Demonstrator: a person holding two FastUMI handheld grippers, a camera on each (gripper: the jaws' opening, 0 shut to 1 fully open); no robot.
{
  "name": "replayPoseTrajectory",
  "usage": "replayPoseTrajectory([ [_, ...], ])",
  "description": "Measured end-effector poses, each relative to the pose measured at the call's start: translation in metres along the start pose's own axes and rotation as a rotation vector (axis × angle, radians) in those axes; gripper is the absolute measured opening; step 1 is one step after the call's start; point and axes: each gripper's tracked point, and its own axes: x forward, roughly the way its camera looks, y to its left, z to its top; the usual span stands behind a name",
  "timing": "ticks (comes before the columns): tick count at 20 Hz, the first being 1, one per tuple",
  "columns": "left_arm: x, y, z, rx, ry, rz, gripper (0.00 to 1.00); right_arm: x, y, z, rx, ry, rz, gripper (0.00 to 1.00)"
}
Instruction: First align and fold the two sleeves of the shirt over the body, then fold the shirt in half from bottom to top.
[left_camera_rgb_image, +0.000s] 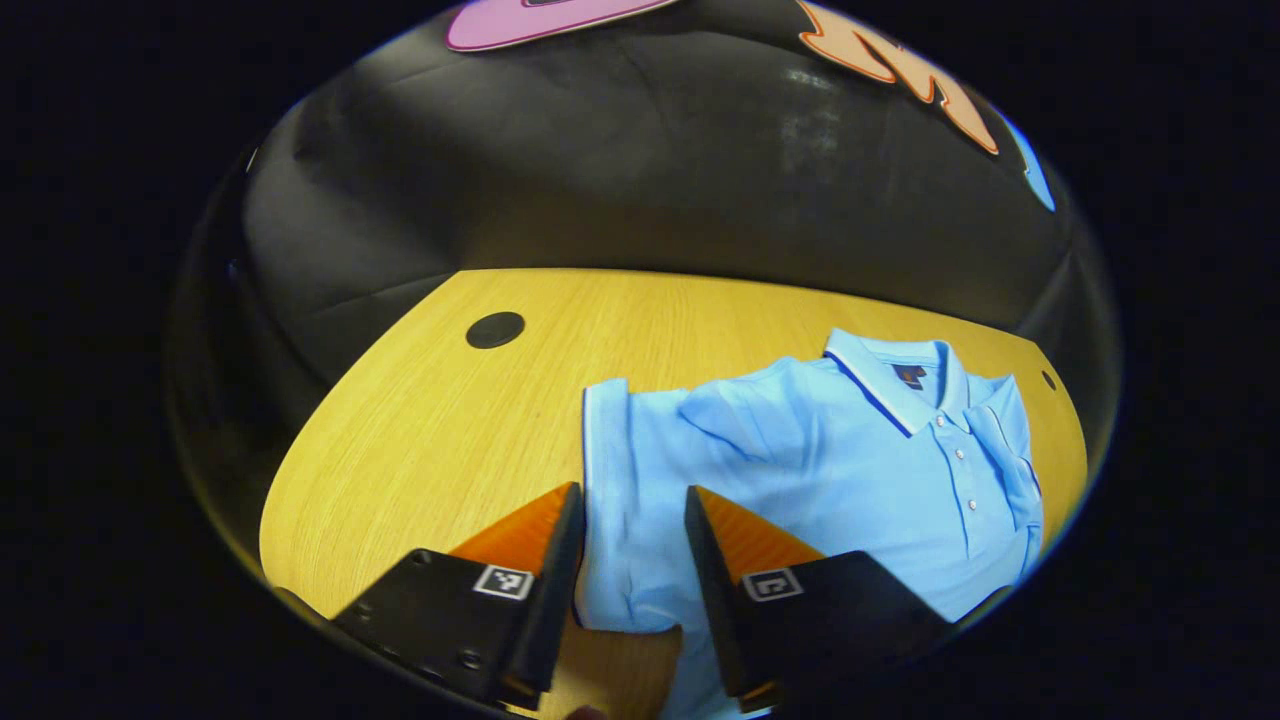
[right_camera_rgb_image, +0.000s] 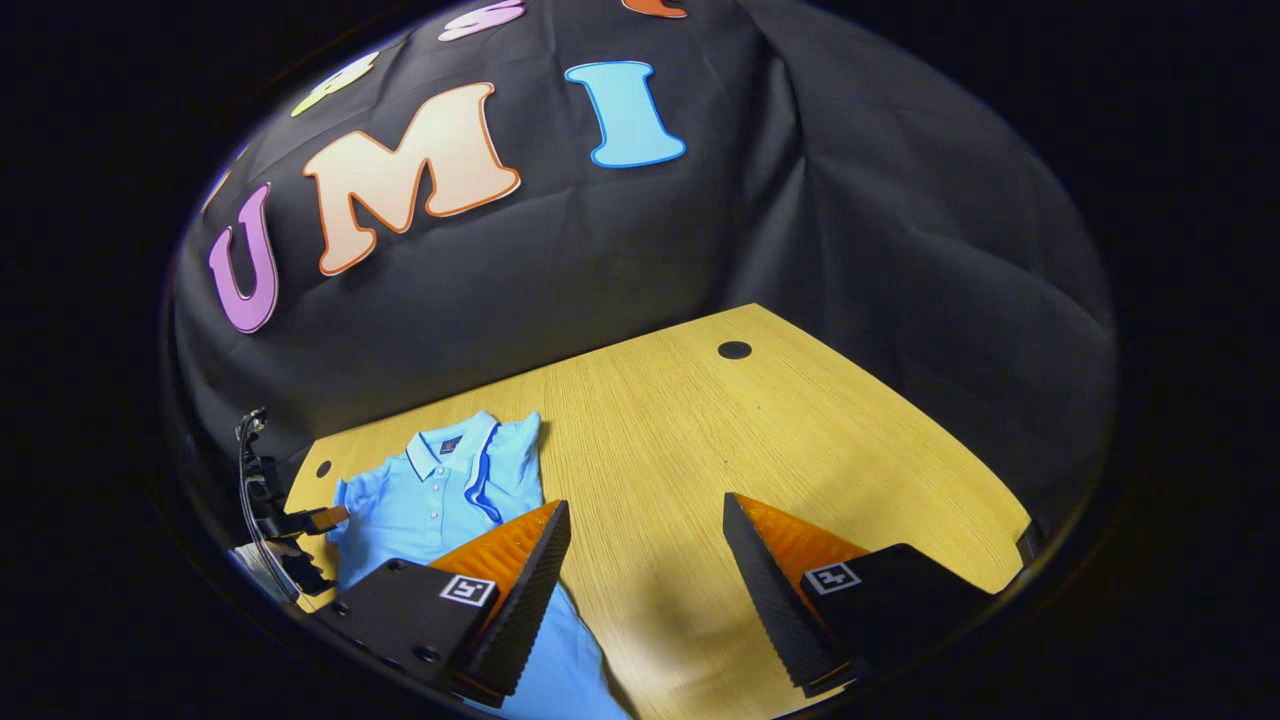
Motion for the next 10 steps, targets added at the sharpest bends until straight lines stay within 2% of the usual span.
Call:
replayPoseTrajectory([
  [1, 0.004, -0.006, -0.001, 0.013, 0.005, -0.029, 0.41, -0.001, -0.001, -0.001, 0.003, 0.001, -0.001, 0.96],
  [3, 0.005, -0.006, 0.003, 0.045, 0.012, -0.021, 0.00, -0.001, -0.002, -0.001, 0.010, -0.001, 0.002, 0.96],
  [5, 0.003, -0.008, 0.002, 0.078, 0.053, 0.007, 0.00, -0.002, -0.002, 0.001, 0.015, -0.005, 0.008, 0.96],
  [10, -0.018, -0.052, 0.047, 0.082, -0.052, -0.043, 0.00, -0.008, -0.010, 0.005, 0.015, -0.013, 0.017, 0.96],
])
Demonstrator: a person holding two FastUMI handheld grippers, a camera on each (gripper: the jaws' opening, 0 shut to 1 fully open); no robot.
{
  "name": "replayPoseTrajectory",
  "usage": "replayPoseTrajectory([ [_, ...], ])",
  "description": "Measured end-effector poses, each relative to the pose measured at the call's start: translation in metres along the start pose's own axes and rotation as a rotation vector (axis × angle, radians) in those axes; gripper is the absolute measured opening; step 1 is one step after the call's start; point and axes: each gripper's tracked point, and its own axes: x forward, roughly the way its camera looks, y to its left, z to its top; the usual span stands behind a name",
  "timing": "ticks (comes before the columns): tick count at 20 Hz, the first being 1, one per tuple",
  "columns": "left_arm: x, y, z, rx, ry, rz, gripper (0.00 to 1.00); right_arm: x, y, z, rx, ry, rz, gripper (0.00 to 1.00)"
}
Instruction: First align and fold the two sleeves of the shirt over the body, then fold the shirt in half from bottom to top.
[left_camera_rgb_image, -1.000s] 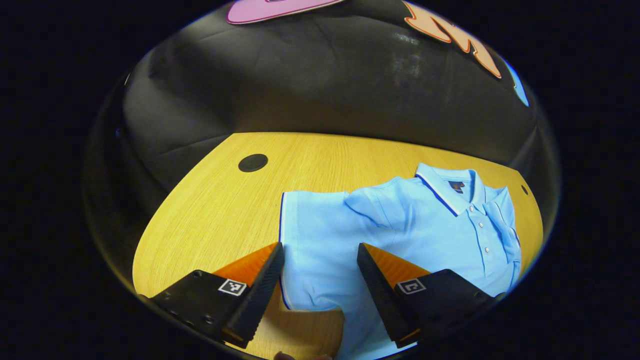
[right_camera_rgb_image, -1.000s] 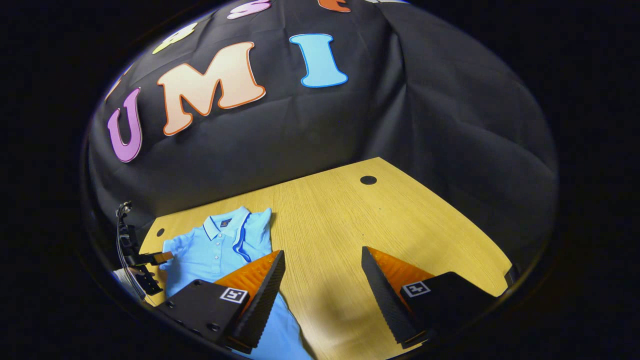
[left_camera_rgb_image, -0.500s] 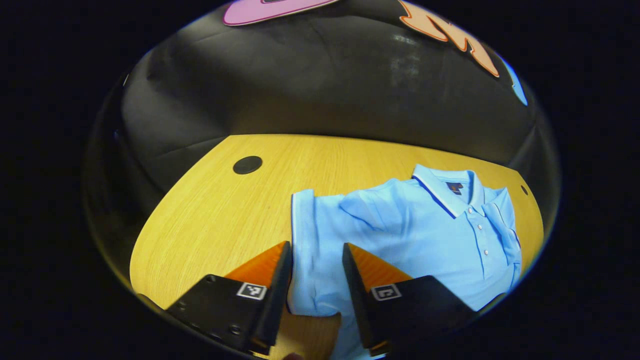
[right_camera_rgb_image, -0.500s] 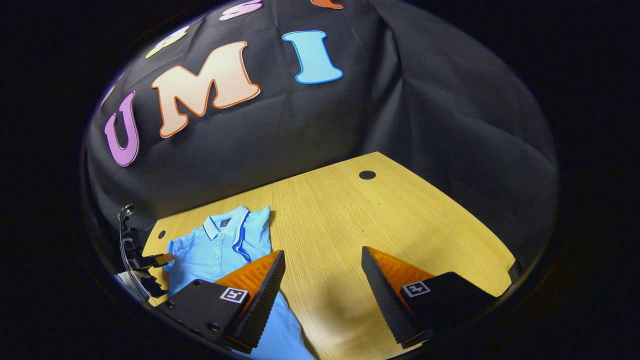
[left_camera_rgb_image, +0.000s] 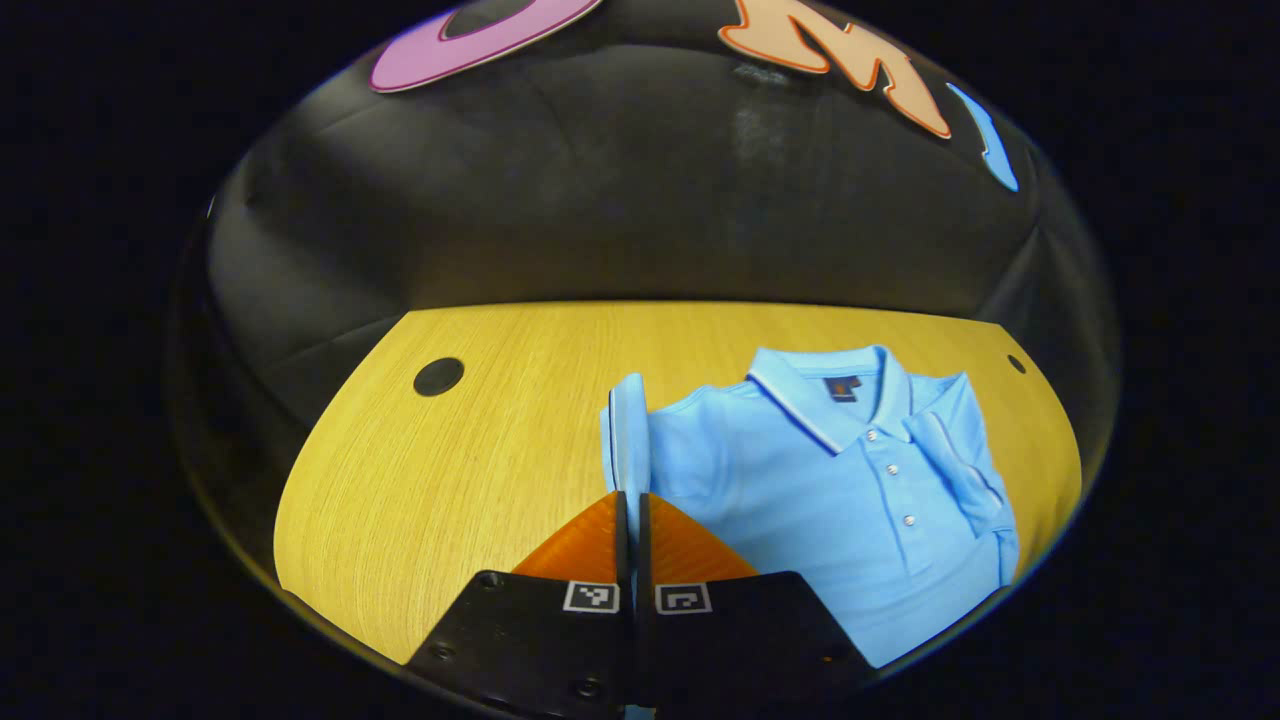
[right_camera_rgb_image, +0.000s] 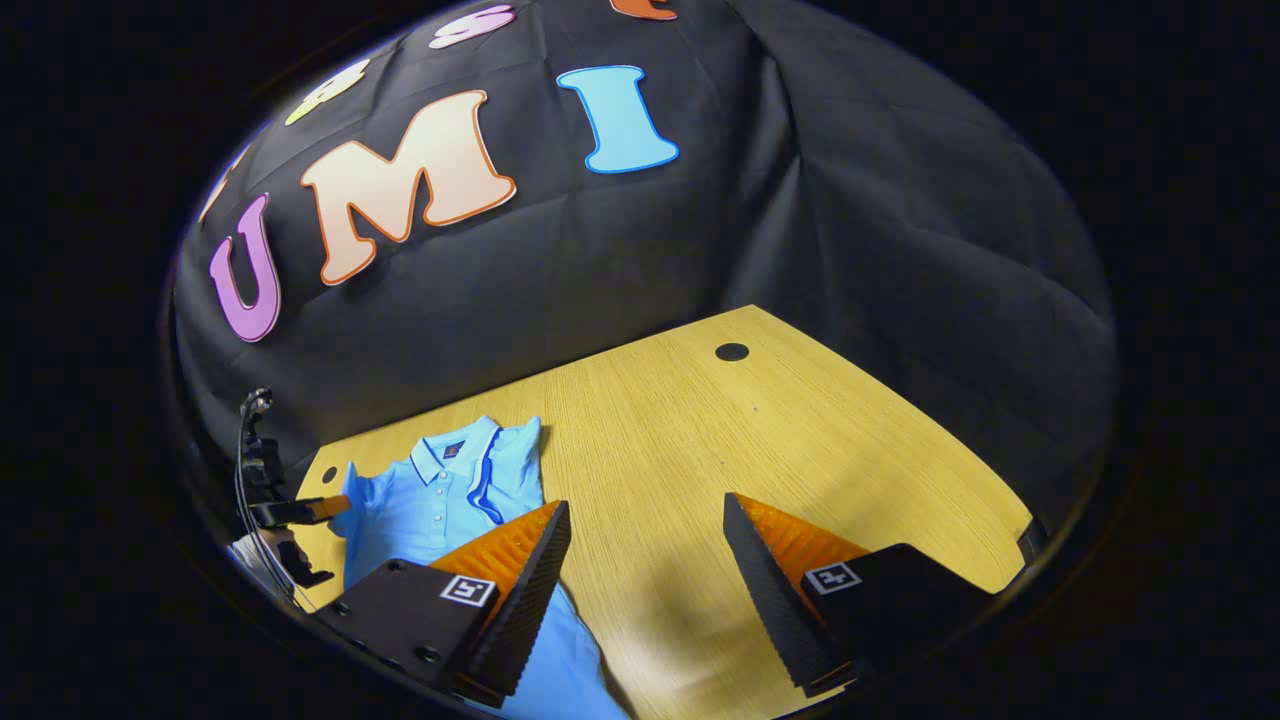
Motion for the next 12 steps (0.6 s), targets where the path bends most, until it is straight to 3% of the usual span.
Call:
replayPoseTrajectory([
  [6, -0.010, -0.080, 0.016, 0.073, -0.004, -0.090, 0.00, -0.009, -0.028, 0.002, 0.022, -0.002, -0.006, 0.96],
  [12, 0.009, -0.133, -0.038, 0.097, 0.128, -0.104, 0.00, -0.022, -0.075, 0.003, 0.056, 0.009, -0.033, 0.96],
])
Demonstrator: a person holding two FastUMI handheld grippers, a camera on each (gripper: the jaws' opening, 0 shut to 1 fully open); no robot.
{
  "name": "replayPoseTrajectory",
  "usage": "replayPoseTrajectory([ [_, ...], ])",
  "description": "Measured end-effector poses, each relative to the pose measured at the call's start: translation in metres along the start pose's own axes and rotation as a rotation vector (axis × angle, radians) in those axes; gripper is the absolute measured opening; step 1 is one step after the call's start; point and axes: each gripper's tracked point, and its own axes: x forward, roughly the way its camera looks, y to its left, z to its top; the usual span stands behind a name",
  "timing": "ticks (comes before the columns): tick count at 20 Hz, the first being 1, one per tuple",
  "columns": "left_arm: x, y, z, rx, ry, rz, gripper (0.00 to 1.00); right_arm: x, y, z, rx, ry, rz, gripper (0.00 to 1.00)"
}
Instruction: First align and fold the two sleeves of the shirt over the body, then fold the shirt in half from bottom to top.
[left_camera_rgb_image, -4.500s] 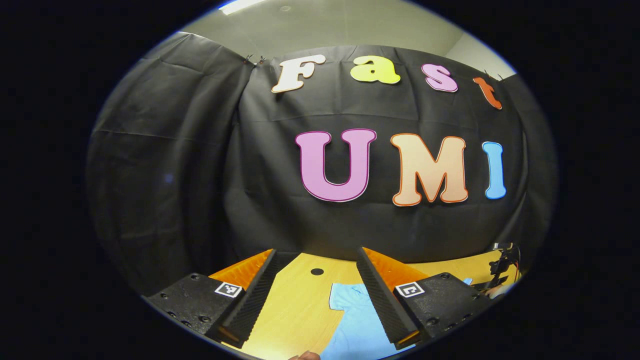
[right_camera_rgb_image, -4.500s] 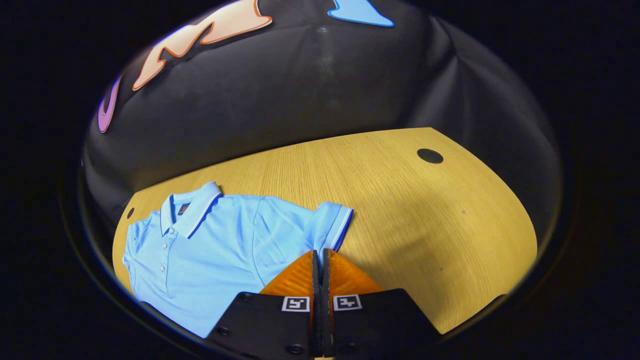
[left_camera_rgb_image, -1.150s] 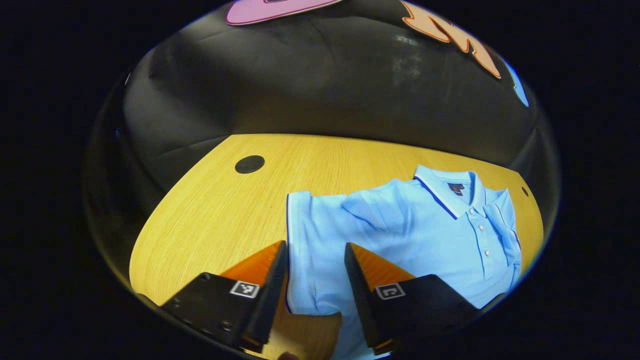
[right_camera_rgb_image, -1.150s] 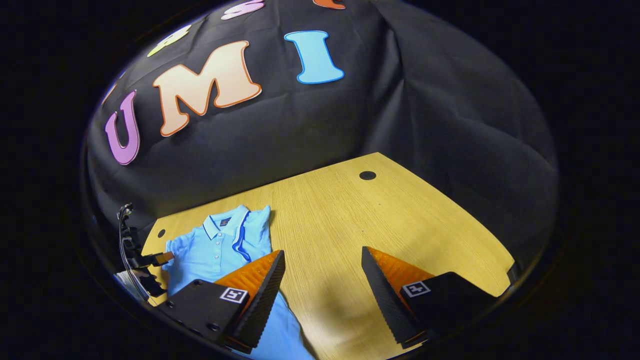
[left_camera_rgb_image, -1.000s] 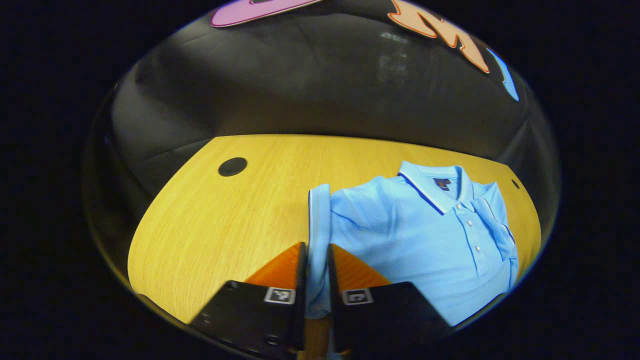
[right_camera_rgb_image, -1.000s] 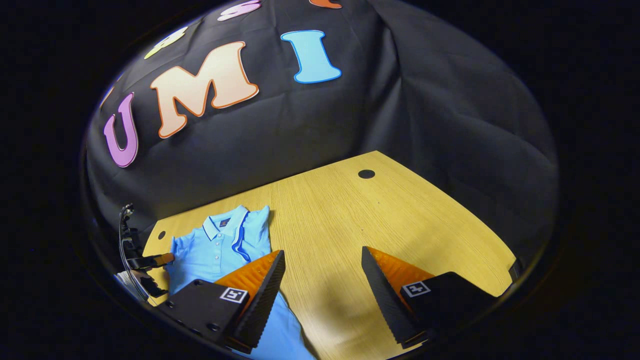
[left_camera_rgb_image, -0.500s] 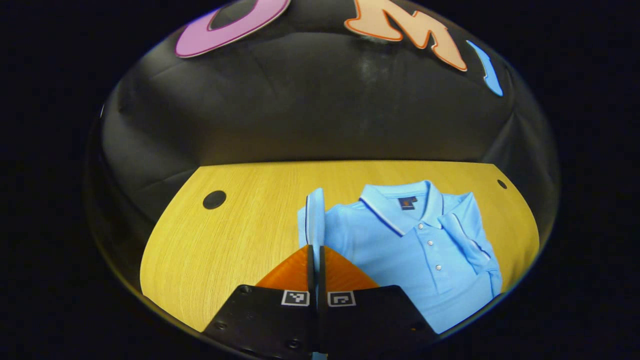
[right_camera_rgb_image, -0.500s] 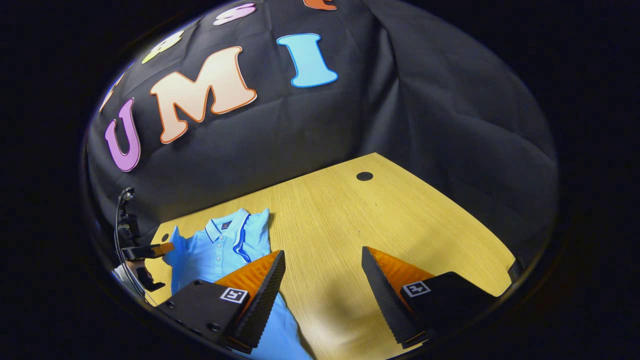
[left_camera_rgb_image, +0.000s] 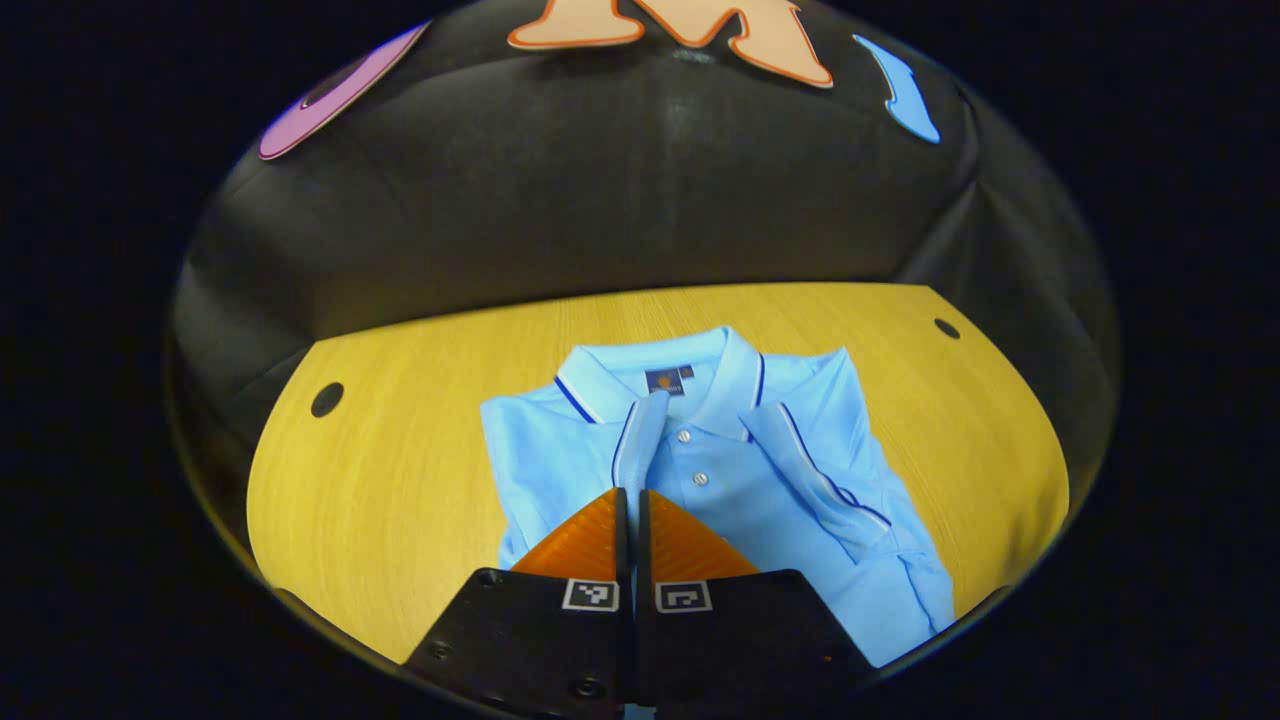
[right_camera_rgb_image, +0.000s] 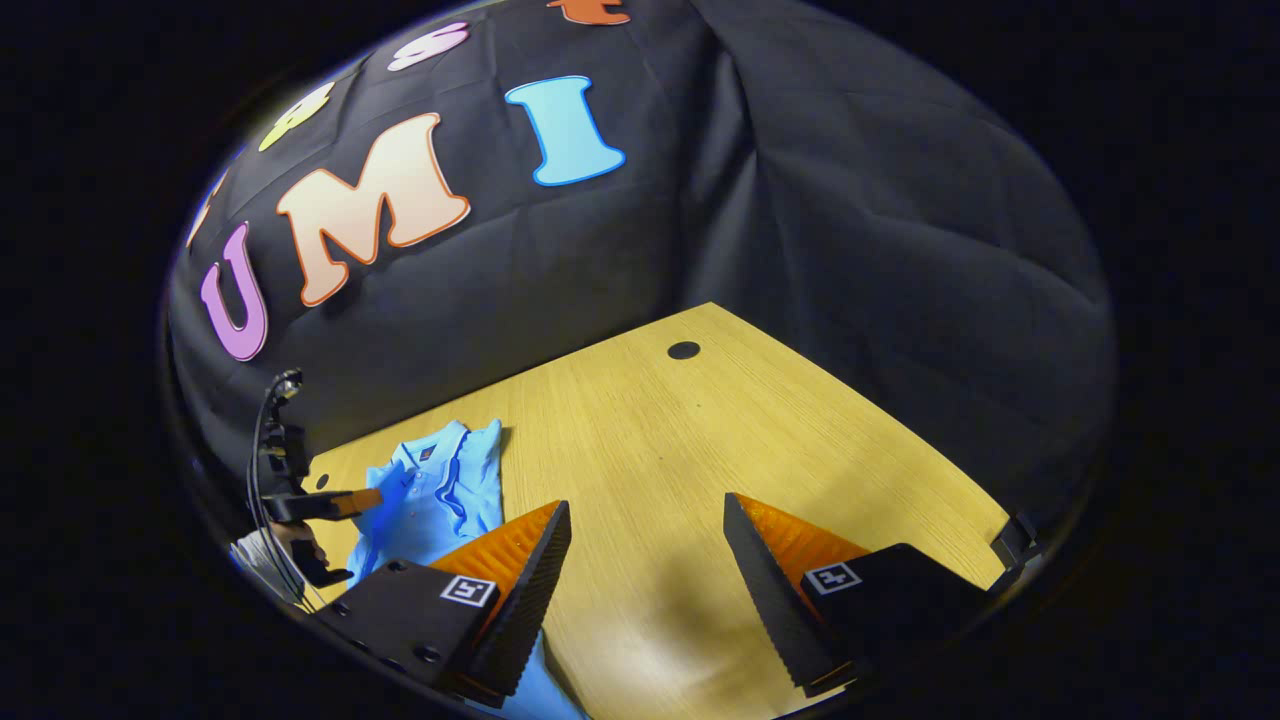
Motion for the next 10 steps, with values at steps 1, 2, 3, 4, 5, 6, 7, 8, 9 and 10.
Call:
replayPoseTrajectory([
  [1, 0.006, 0.000, -0.011, -0.002, 0.026, 0.020, 0.00, 0.000, -0.006, 0.000, 0.000, 0.003, 0.002, 0.96],
  [2, 0.008, 0.002, -0.017, -0.017, 0.037, 0.043, 0.00, 0.000, -0.010, 0.001, -0.002, 0.004, 0.009, 0.96],
  [3, 0.007, 0.000, -0.012, -0.033, -0.001, 0.045, 0.00, 0.001, -0.011, 0.002, -0.004, 0.005, 0.022, 0.96],
  [4, 0.002, -0.004, -0.008, -0.056, -0.027, 0.026, 0.00, 0.001, -0.011, 0.005, -0.009, 0.002, 0.040, 0.96],
  [5, -0.009, -0.008, -0.003, -0.074, -0.052, 0.019, 0.11, 0.005, -0.010, 0.007, -0.020, 0.001, 0.061, 0.96],
  [6, -0.024, -0.005, 0.004, -0.084, -0.083, 0.032, 0.41, 0.008, -0.006, 0.007, -0.034, 0.006, 0.088, 0.96],
  [7, -0.031, -0.001, 0.008, -0.083, -0.124, 0.048, 0.70, 0.009, 0.000, 0.009, -0.046, 0.011, 0.125, 0.96],
  [8, -0.056, 0.005, 0.013, -0.083, -0.155, 0.072, 1.00, 0.010, 0.007, 0.009, -0.057, 0.014, 0.165, 0.96],
  [9, -0.082, 0.011, 0.016, -0.087, -0.190, 0.092, 0.95, 0.010, 0.015, 0.009, -0.073, 0.016, 0.205, 0.96],
  [10, -0.107, 0.016, 0.016, -0.095, -0.220, 0.111, 0.92, 0.009, 0.024, 0.006, -0.089, 0.021, 0.236, 0.96],
])
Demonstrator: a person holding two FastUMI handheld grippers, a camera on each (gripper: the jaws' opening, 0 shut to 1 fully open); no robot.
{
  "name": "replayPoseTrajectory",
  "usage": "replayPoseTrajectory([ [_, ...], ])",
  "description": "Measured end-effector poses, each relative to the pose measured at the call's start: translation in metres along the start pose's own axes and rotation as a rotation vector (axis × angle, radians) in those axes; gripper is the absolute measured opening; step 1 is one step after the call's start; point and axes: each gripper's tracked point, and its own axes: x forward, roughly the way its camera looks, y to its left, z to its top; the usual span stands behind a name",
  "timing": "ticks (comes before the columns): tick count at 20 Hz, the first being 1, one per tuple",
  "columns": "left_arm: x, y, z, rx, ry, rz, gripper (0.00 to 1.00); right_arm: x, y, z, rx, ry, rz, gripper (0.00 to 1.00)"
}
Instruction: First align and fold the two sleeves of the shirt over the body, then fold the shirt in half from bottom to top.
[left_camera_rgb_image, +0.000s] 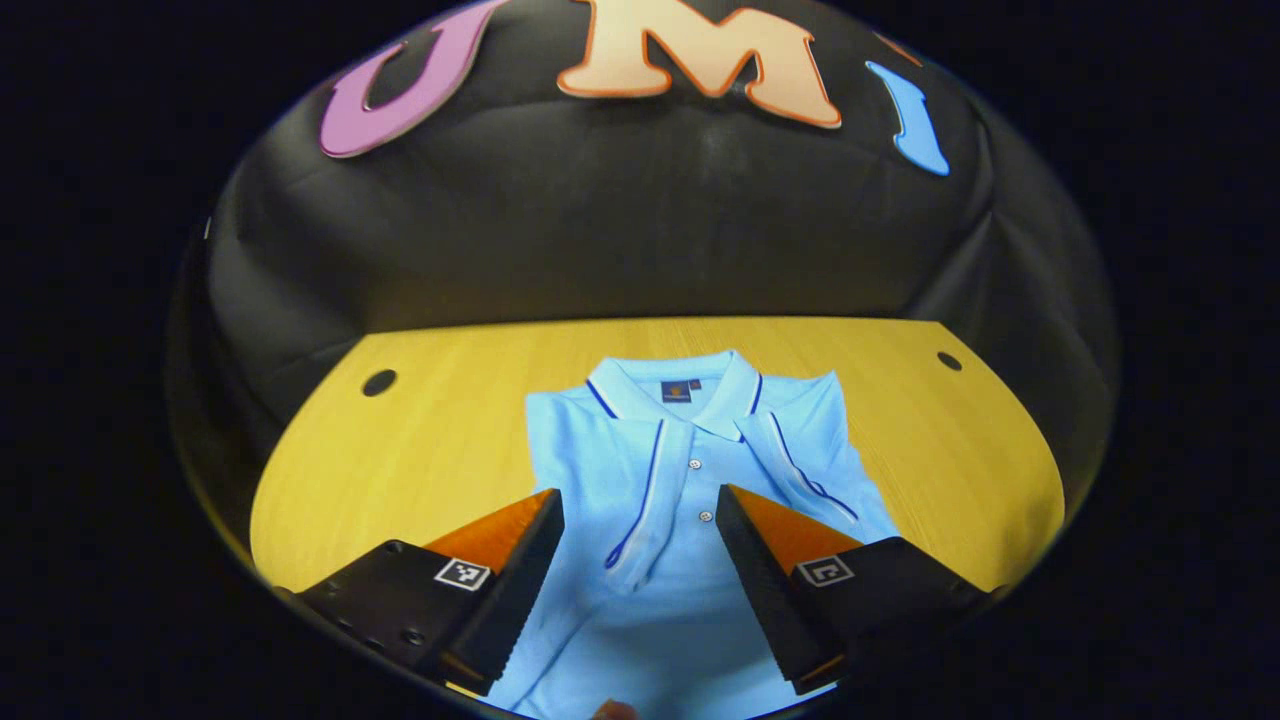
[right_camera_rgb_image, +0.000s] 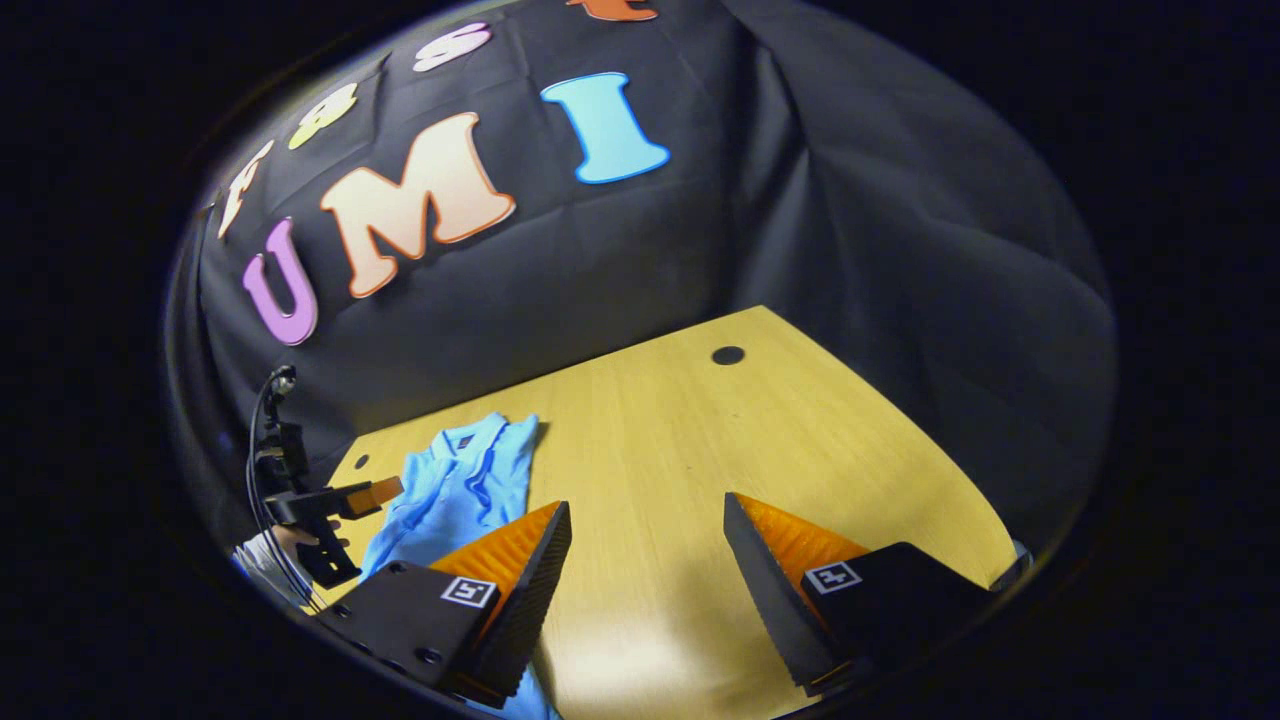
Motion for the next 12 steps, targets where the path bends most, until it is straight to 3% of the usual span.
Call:
replayPoseTrajectory([
  [3, -0.072, 0.027, 0.000, 0.012, -0.056, 0.038, 0.94, -0.010, 0.036, -0.017, -0.027, 0.036, 0.088, 0.97],
  [4, -0.093, 0.035, -0.006, 0.019, -0.060, 0.045, 0.94, -0.015, 0.051, -0.023, -0.036, 0.041, 0.119, 0.92],
  [6, -0.127, 0.050, -0.025, 0.026, -0.056, 0.055, 0.94, -0.026, 0.073, -0.040, -0.069, 0.048, 0.154, 0.98],
  [12, -0.204, 0.079, -0.107, 0.011, 0.024, 0.022, 0.94, -0.083, 0.104, -0.111, -0.100, 0.083, 0.130, 0.98],
])
